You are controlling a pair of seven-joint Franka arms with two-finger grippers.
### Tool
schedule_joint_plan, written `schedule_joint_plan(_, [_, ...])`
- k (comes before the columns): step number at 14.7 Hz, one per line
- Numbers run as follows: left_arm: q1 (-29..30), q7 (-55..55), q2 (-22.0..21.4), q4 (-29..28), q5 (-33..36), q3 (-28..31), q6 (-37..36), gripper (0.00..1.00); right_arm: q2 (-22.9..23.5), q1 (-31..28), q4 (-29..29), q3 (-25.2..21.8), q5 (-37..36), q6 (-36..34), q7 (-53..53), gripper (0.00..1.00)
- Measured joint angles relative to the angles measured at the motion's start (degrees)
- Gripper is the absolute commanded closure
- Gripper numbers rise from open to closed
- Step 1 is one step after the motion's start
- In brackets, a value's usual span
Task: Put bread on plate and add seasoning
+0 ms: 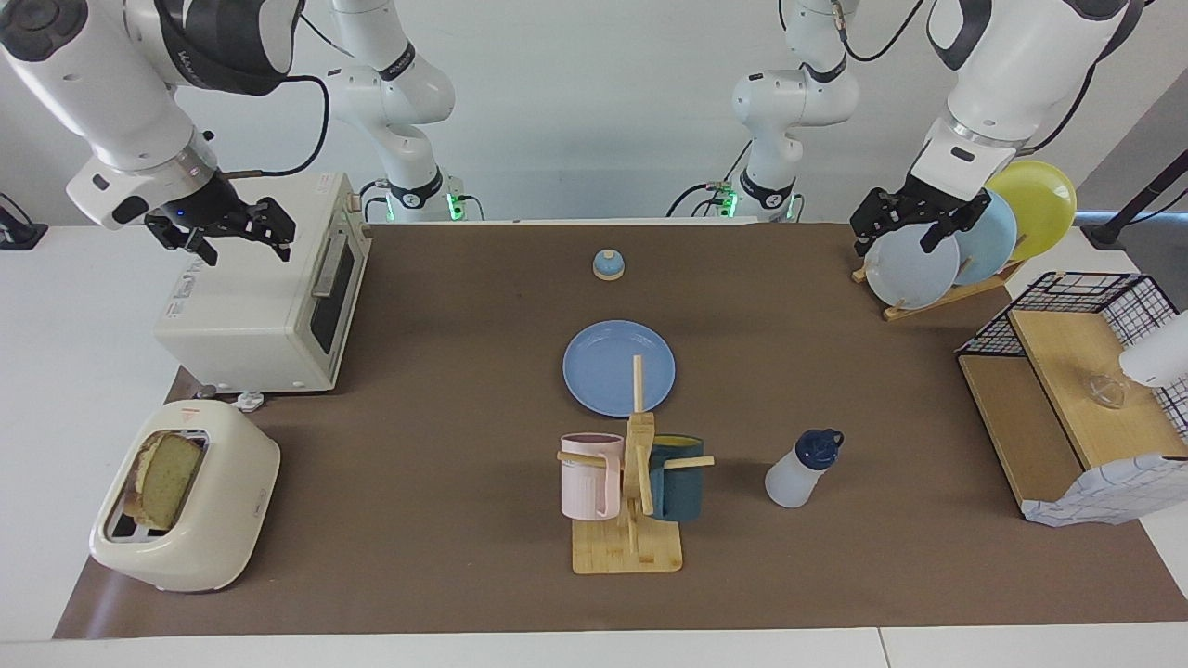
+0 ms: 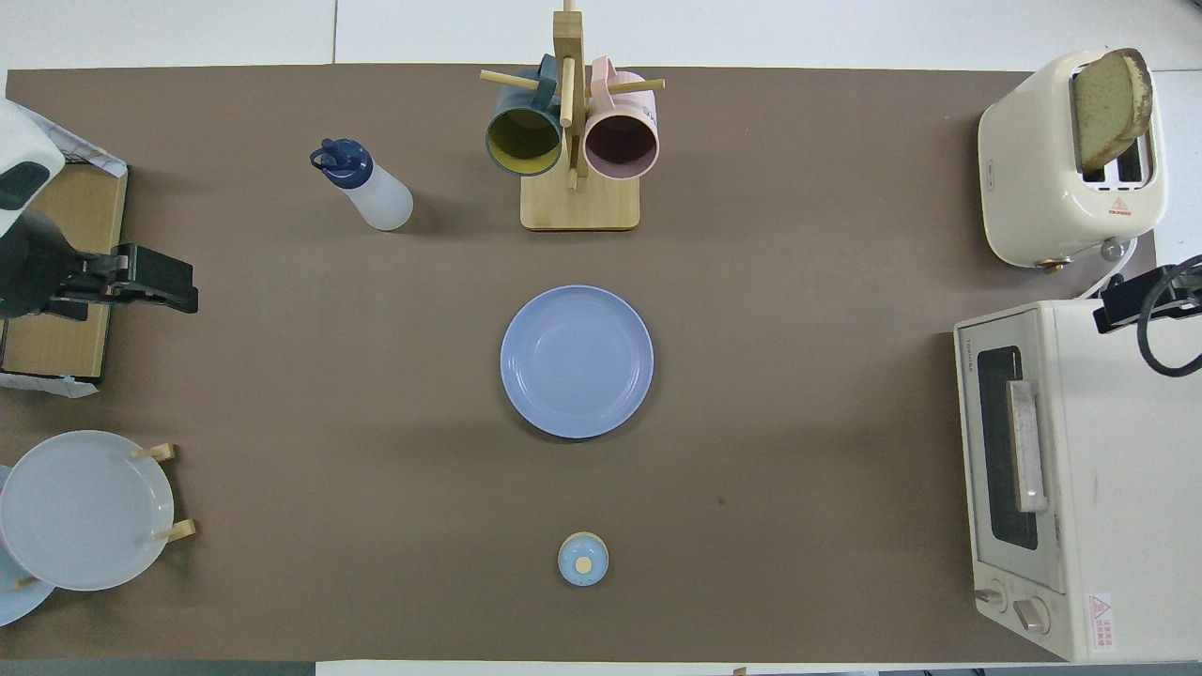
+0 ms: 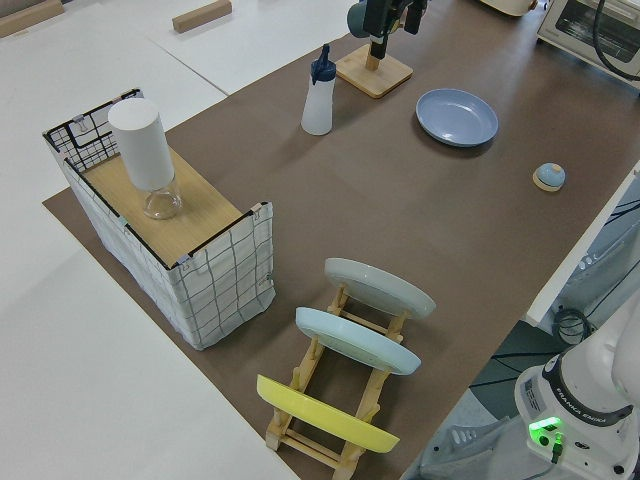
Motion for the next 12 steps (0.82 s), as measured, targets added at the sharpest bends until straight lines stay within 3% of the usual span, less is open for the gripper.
schedule_joint_plan(12, [-0.1, -0.3, -0.7, 0.0, 0.0, -0.1, -0.6, 0.0, 0.0, 0.0, 0.0, 0.0, 0.0, 0.0, 0.0, 0.0])
